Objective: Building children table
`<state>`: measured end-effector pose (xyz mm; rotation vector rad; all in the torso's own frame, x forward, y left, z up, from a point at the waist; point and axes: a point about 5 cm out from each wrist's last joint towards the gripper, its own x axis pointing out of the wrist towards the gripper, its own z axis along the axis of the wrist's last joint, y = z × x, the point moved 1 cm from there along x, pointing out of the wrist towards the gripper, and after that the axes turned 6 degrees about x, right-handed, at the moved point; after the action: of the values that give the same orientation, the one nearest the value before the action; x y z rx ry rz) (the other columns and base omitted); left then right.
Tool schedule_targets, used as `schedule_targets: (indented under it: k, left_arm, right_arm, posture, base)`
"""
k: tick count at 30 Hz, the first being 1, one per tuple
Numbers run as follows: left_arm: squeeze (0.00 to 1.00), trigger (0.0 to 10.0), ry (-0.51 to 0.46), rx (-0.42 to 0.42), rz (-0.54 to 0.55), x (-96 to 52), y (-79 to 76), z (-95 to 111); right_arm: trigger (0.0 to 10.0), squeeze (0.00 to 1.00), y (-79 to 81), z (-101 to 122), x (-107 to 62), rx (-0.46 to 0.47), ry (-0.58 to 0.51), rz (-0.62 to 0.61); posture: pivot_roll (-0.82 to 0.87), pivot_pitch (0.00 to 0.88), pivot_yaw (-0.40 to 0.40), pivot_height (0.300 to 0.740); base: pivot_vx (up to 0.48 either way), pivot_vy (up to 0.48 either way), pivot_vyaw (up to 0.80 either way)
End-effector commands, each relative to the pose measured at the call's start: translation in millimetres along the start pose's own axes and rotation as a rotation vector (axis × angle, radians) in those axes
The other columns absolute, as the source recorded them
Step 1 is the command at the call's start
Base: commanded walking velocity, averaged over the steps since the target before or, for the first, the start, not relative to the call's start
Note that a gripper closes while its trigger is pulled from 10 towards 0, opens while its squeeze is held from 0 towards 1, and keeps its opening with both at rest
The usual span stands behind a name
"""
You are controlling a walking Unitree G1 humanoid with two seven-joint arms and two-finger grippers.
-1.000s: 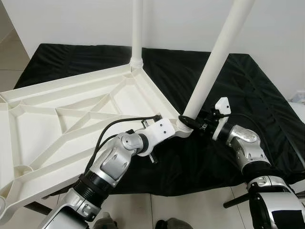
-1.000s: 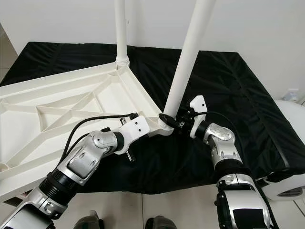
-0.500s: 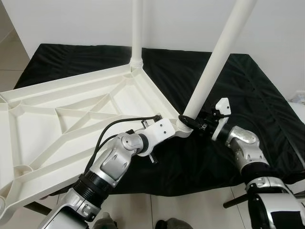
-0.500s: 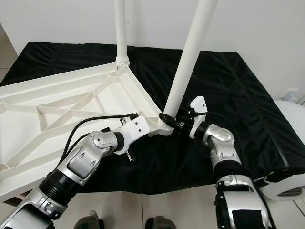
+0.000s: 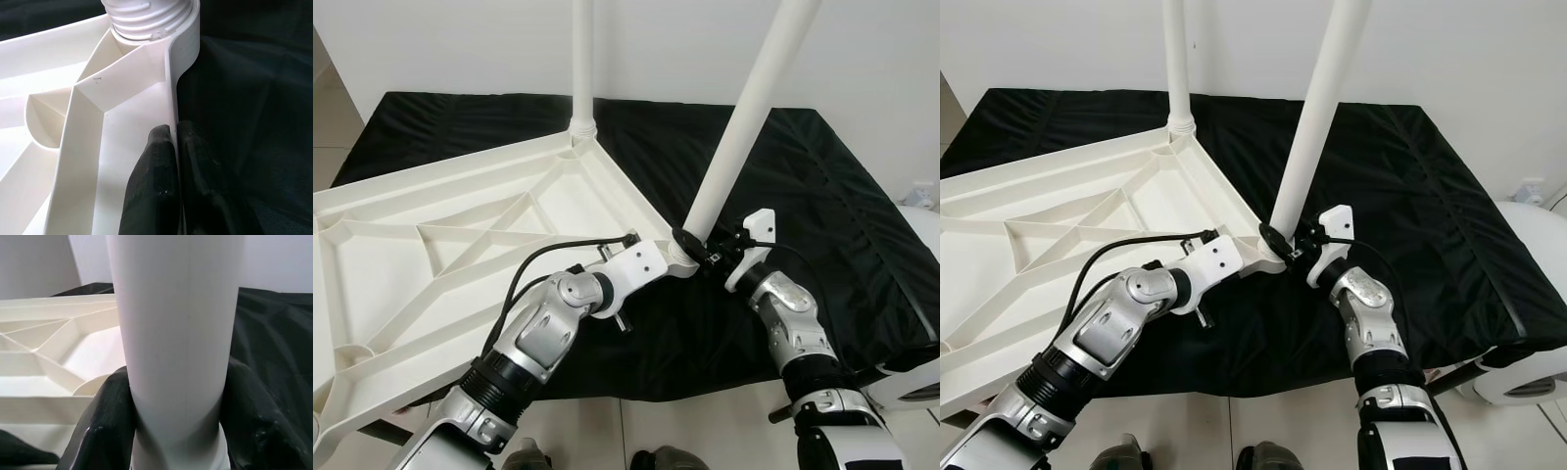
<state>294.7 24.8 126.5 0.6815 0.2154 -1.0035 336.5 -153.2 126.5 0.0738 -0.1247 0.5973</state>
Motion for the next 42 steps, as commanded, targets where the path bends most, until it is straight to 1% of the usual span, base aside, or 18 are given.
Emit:
schedule_targets:
  k: [1, 3, 4, 7, 10, 11, 12, 13, 14, 15, 16, 18, 24, 25, 31, 36, 38, 42]
  left_arm:
    - [0.00, 10.0, -0.077, 0.045, -0.033, 2.0, -5.9, 18]
    - [0.00, 10.0, -0.078, 0.045, -0.033, 2.7, -6.5, 18]
    - [0.00, 10.0, -0.078, 0.045, -0.033, 2.7, -6.5, 18]
    - [0.00, 10.0, -0.080, 0.045, -0.033, 2.9, -7.5, 19]
    - [0.00, 10.0, -0.081, 0.042, -0.031, 3.4, -7.9, 19]
    - [0.00, 10.0, -0.081, 0.042, -0.031, 3.4, -7.9, 19]
    - [0.00, 10.0, -0.081, 0.042, -0.031, 3.5, -8.1, 19]
    - [0.00, 10.0, -0.082, 0.040, -0.030, 3.8, -8.4, 19]
    - [0.00, 10.0, -0.082, 0.040, -0.030, 3.8, -8.4, 19]
    - [0.00, 10.0, -0.083, 0.040, -0.030, 4.1, -8.9, 20]
    - [0.00, 10.0, -0.083, 0.040, -0.030, 4.1, -8.9, 20]
    - [0.00, 10.0, -0.084, 0.039, -0.030, 4.6, -10.2, 20]
    - [0.00, 10.0, -0.083, 0.037, -0.029, 4.1, -11.2, 20]
    - [0.00, 10.0, -0.081, 0.035, -0.028, 3.7, -11.7, 19]
    - [0.00, 10.0, -0.078, 0.031, -0.025, 3.2, -12.3, 18]
    - [0.00, 10.0, -0.077, 0.029, -0.025, 3.3, -12.6, 17]
    - [0.00, 10.0, -0.077, 0.028, -0.026, 3.1, -12.6, 18]
    - [0.00, 10.0, -0.077, 0.027, -0.026, 3.0, -12.7, 17]
  right_arm:
    - [10.0, 0.00, -2.0, -2, 0.8, 0.016, -0.002, -0.081]
    - [10.0, 0.00, 4.6, -2, 9.3, 0.039, -0.012, -0.167]
    - [10.0, 0.00, 4.6, -2, 9.3, 0.039, -0.012, -0.167]
    - [10.0, 0.00, 13.2, 0, 16.7, 0.042, -0.028, -0.212]
    - [10.0, 0.00, 21.0, -1, 26.0, 0.060, -0.035, -0.301]
    - [10.0, 0.00, 21.0, -1, 26.0, 0.060, -0.035, -0.301]
    - [10.0, 0.00, 22.4, -2, 28.5, 0.065, -0.035, -0.332]
    - [10.0, 0.00, 23.4, -3, 33.4, 0.071, -0.026, -0.399]
    - [10.0, 0.00, 23.4, -3, 33.4, 0.071, -0.026, -0.399]
    - [10.0, 0.00, 25.8, -4, 38.6, 0.082, -0.024, -0.461]
    - [10.0, 0.00, 25.8, -4, 38.6, 0.082, -0.024, -0.461]
    - [10.0, 0.00, 34.0, -6, 48.0, 0.116, -0.018, -0.530]
    - [10.0, 0.00, 39.8, -5, 50.6, 0.115, -0.019, -0.535]
    - [10.0, 1.00, 37.4, -5, 47.7, 0.111, -0.020, -0.546]
    - [10.0, 1.00, 32.0, -6, 39.9, 0.123, -0.024, -0.556]
    - [10.0, 1.00, 30.8, -8, 31.6, 0.103, -0.029, -0.574]
    - [10.0, 1.00, 28.5, -8, 23.5, 0.092, -0.054, -0.588]
    - [10.0, 1.00, 28.0, -7, 20.6, 0.088, -0.067, -0.590]
  posture:
    - [-0.01, 0.000, -0.056, 0.740]
    - [0.00, 0.000, -0.061, 0.740]
    - [0.00, 0.000, -0.061, 0.740]
    - [0.00, 0.000, -0.066, 0.740]
    - [0.00, 0.000, -0.072, 0.740]
    - [0.00, 0.000, -0.072, 0.740]
    - [0.00, 0.000, -0.072, 0.740]
    - [0.00, 0.000, -0.076, 0.740]
    - [0.00, 0.000, -0.076, 0.740]
    - [0.00, 0.000, -0.077, 0.740]
    - [0.00, 0.000, -0.077, 0.740]
    - [0.01, 0.000, -0.079, 0.740]
    - [0.01, 0.000, -0.085, 0.740]
    - [0.01, 0.000, -0.086, 0.740]
    - [0.01, 0.000, -0.084, 0.740]
    - [0.00, 0.000, -0.077, 0.740]
    - [0.00, 0.000, -0.074, 0.740]
    - [0.00, 0.000, -0.072, 0.740]
  base:
    - [0.000, 0.000, 0.00]
    - [0.000, 0.000, 0.00]
    - [0.000, 0.000, 0.00]
    - [0.000, 0.000, 0.00]
    - [0.000, 0.000, 0.00]
    - [0.000, 0.000, 0.00]
    - [0.000, 0.000, 0.00]
    - [0.000, 0.000, 0.00]
    - [0.000, 0.000, 0.00]
    - [0.000, 0.000, 0.00]
    - [0.000, 0.000, 0.00]
    - [0.000, 0.000, 0.00]
    - [0.000, 0.000, 0.00]
    - [0.000, 0.000, 0.00]
    - [0.000, 0.000, 0.00]
    - [0.000, 0.000, 0.00]
    - [0.000, 0.000, 0.00]
    - [0.000, 0.000, 0.00]
